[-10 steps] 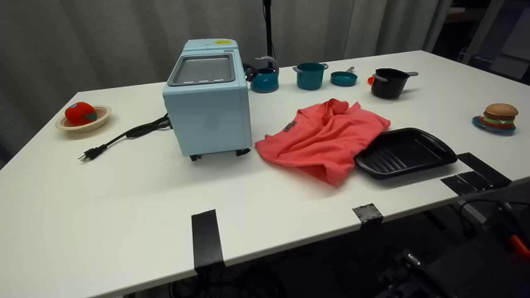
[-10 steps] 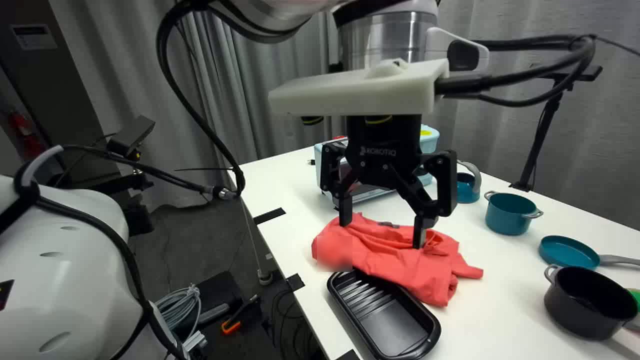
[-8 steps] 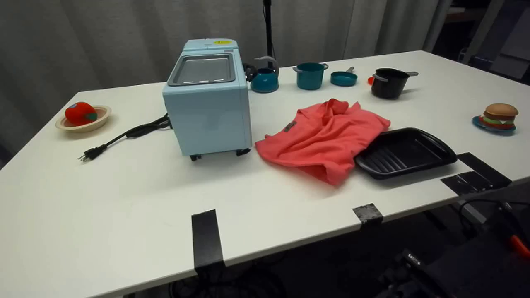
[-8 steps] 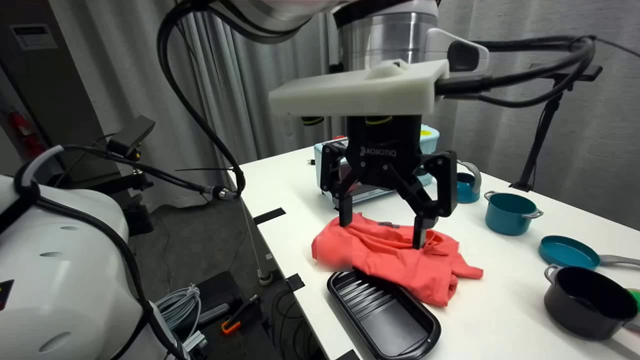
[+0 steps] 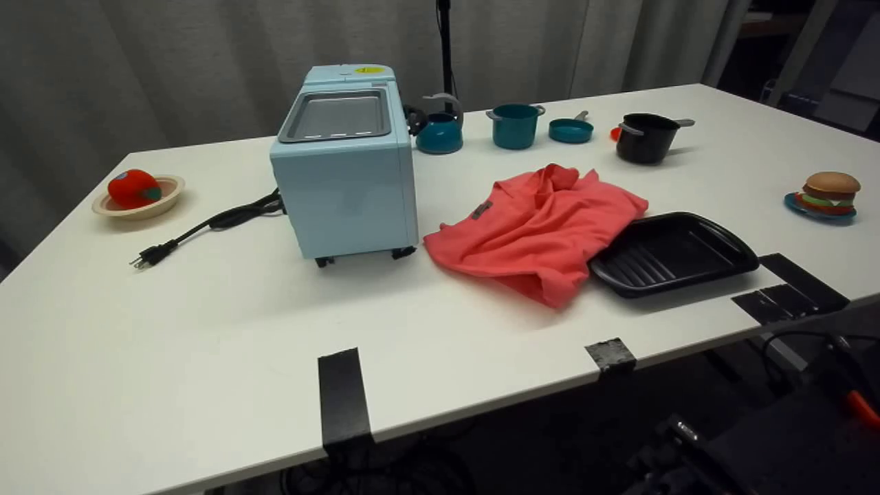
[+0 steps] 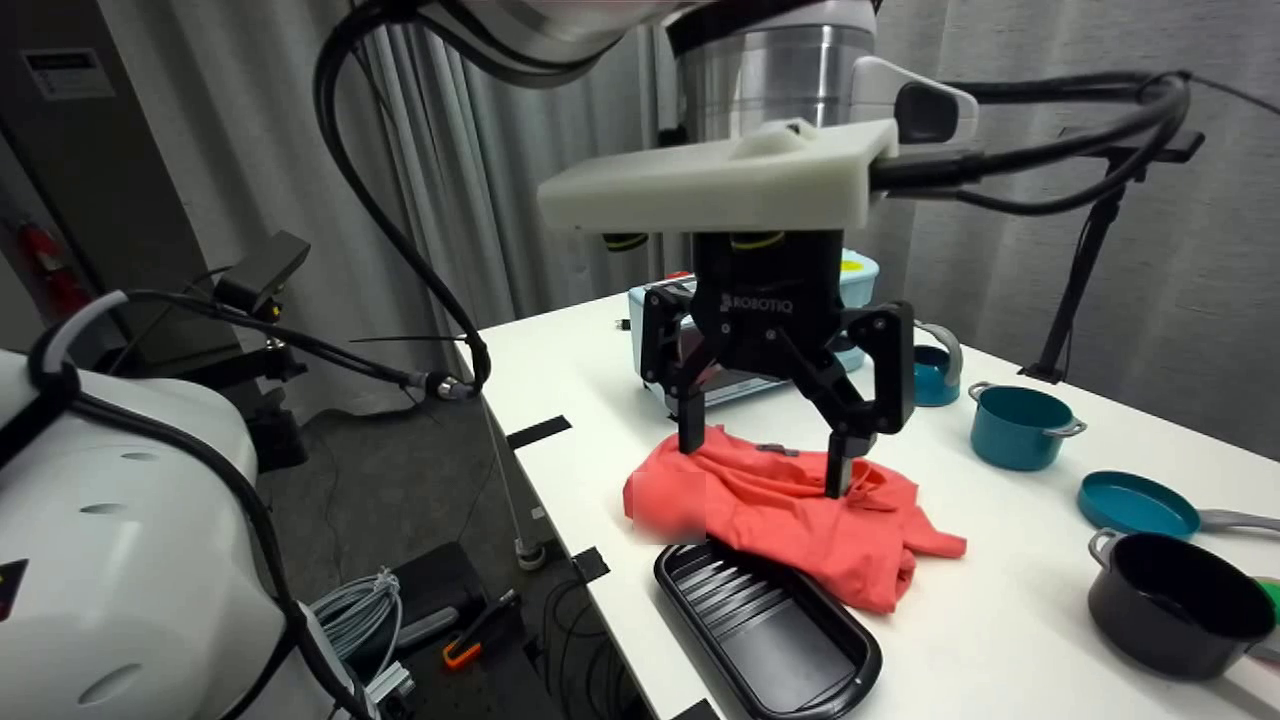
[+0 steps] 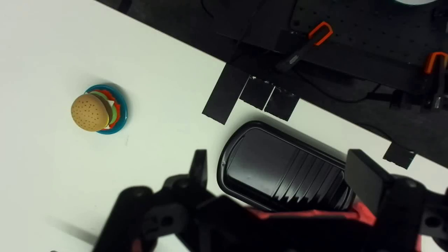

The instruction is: Fold the shirt

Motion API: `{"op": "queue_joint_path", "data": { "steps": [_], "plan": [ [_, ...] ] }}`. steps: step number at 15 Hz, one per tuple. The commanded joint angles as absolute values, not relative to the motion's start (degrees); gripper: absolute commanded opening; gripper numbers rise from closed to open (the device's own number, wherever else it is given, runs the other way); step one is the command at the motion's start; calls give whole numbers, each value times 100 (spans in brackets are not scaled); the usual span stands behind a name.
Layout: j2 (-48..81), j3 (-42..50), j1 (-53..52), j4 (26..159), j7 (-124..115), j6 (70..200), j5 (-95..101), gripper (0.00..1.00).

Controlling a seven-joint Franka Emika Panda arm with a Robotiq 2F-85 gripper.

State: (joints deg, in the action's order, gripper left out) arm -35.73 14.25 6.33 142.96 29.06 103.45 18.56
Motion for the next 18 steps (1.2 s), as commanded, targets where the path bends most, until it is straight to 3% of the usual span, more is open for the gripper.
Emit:
{"op": "queue_joint_path", "data": {
  "steps": [1, 18],
  "plan": [
    [-3575, 1444, 606, 14287, 2895, 10330, 1864, 100],
    [-1688, 448, -444, 13704, 3021, 12334, 1390, 100]
  ]
}}
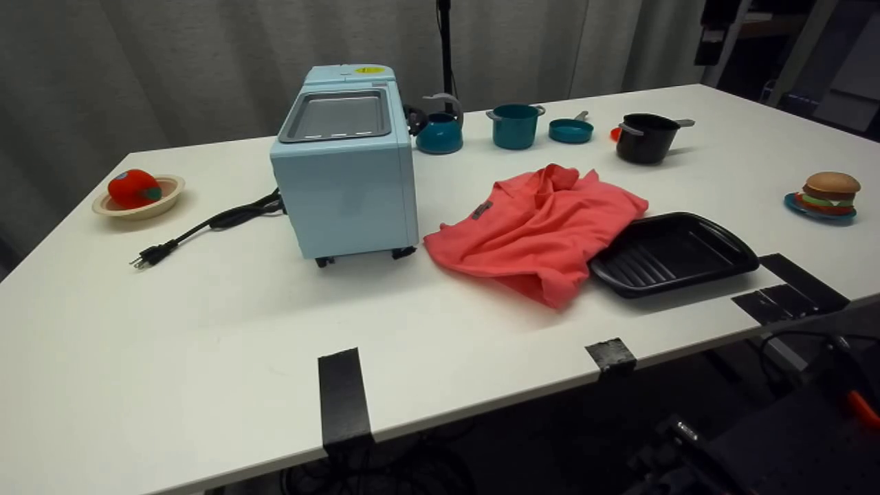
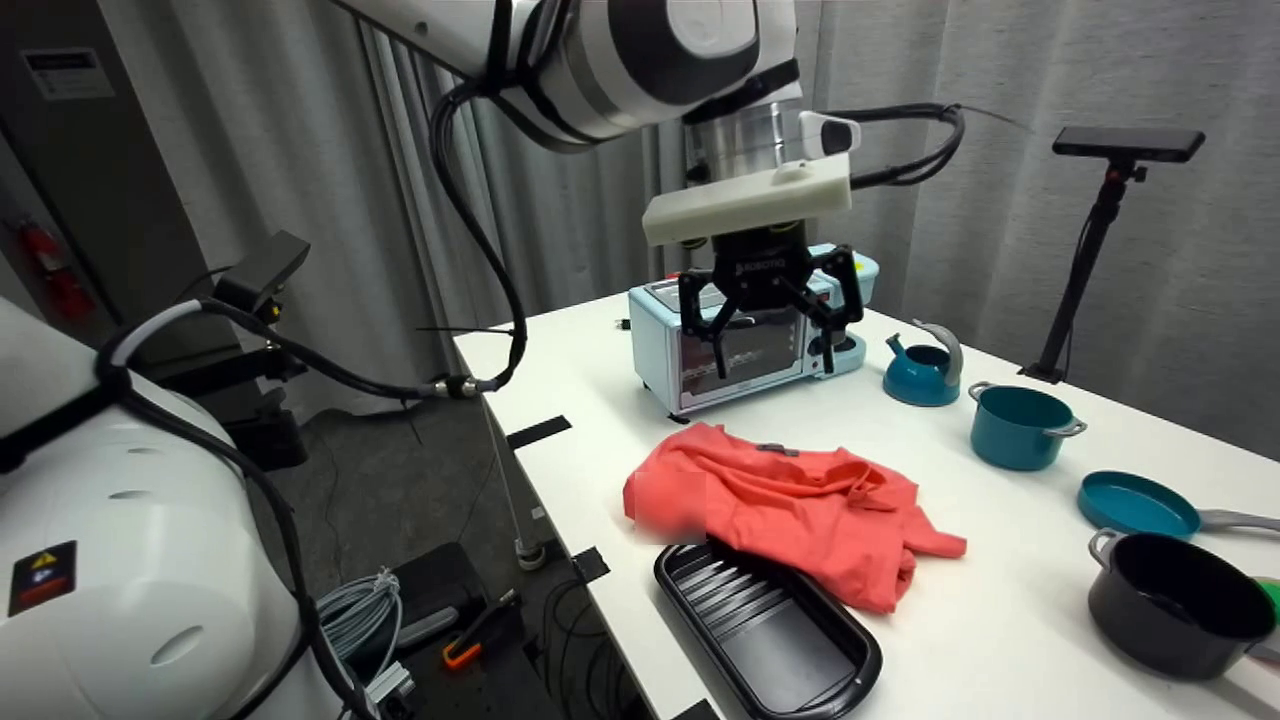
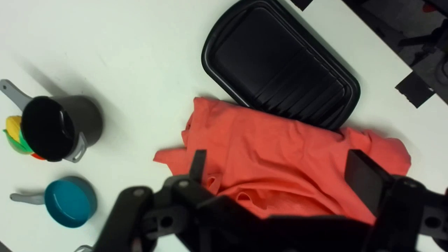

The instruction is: Fold the shirt

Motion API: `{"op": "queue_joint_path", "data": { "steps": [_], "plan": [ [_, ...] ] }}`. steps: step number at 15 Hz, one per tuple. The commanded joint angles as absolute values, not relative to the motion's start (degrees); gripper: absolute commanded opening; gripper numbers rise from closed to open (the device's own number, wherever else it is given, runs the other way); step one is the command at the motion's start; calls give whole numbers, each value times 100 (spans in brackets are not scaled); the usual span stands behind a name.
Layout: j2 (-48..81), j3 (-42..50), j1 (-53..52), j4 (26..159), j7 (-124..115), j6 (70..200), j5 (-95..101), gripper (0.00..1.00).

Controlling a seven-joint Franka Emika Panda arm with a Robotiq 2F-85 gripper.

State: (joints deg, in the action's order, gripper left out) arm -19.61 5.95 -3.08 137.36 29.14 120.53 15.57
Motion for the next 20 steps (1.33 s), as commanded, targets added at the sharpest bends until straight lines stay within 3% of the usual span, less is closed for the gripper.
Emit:
{"op": "queue_joint_path", "data": {
  "steps": [1, 11, 20],
  "plan": [
    [-1632, 351, -491, 13747, 2960, 12438, 1333, 100],
    [-1189, -487, -985, 14038, 2244, 12787, 444, 100],
    [-1046, -513, -941, 13944, 2328, 12702, 454, 100]
  ]
}}
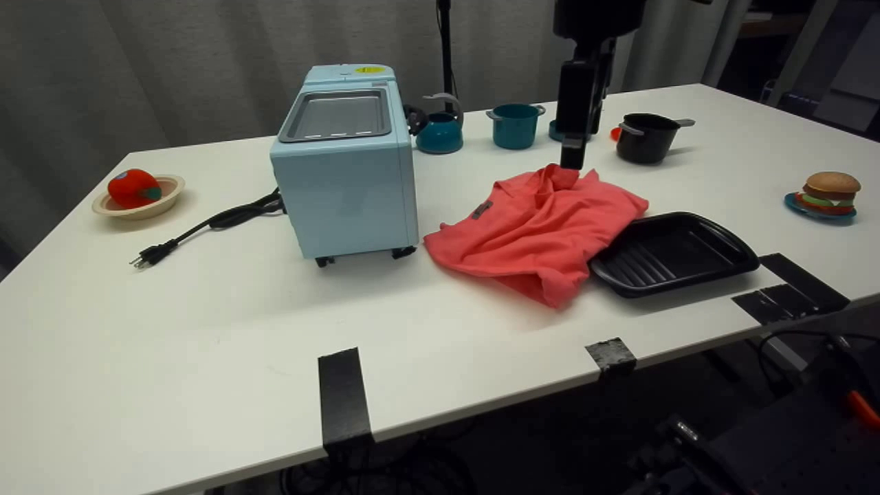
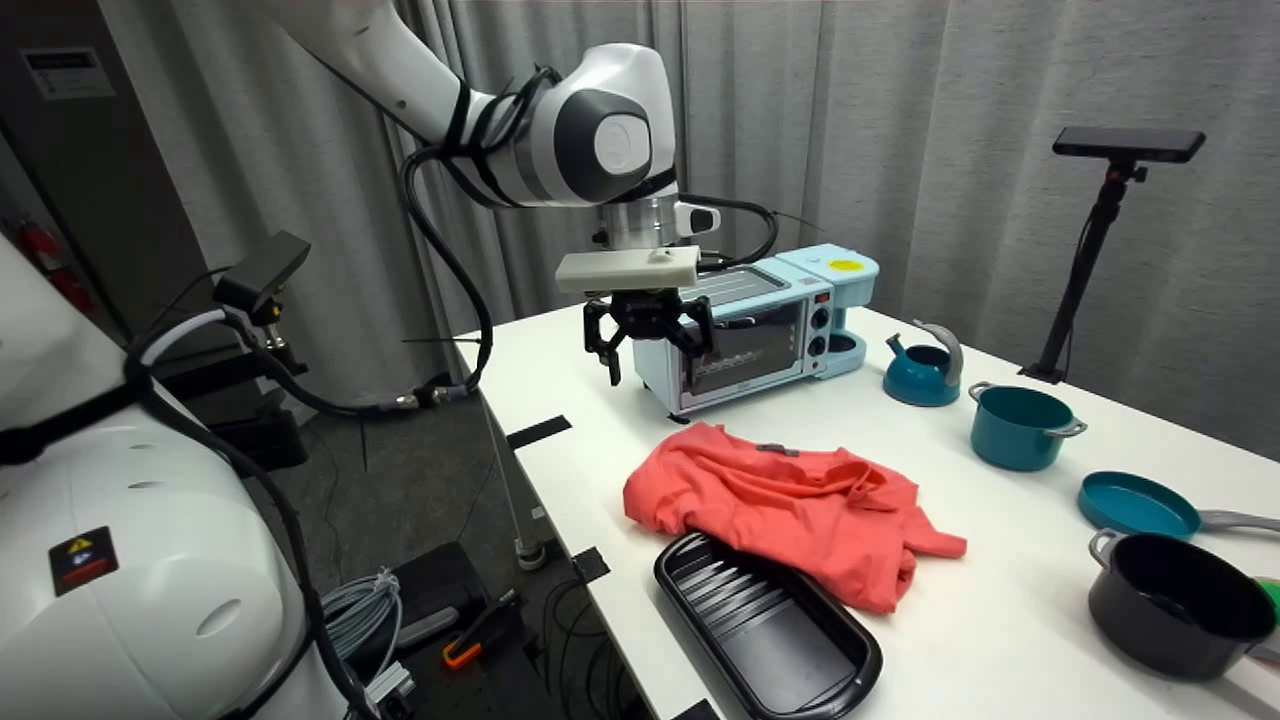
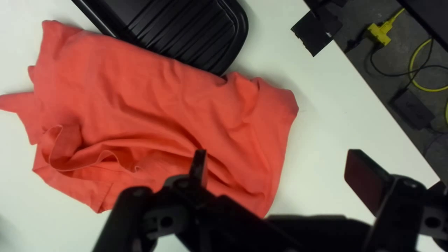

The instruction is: Fold the shirt

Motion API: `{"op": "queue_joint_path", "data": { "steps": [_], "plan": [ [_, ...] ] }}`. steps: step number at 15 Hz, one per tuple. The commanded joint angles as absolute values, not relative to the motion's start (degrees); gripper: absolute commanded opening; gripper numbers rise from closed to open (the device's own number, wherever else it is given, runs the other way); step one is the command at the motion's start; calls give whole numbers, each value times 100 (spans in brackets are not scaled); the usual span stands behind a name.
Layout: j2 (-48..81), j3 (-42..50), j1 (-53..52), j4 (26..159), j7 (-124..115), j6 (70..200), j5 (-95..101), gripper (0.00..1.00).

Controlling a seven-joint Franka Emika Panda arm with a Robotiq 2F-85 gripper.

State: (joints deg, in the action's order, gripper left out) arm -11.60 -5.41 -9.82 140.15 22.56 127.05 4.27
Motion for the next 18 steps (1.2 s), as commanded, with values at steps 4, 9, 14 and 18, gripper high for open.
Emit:
{"op": "queue_joint_path", "data": {
  "steps": [4, 9, 14, 18],
  "plan": [
    [-286, -470, -901, 13625, 2363, 12990, 329, 100],
    [828, -593, -856, 13067, 2321, 13637, 212, 100],
    [1788, -812, -845, 12483, 2213, 13915, 256, 100],
    [2421, -852, -816, 12057, 2063, 13795, 371, 100]
  ]
}}
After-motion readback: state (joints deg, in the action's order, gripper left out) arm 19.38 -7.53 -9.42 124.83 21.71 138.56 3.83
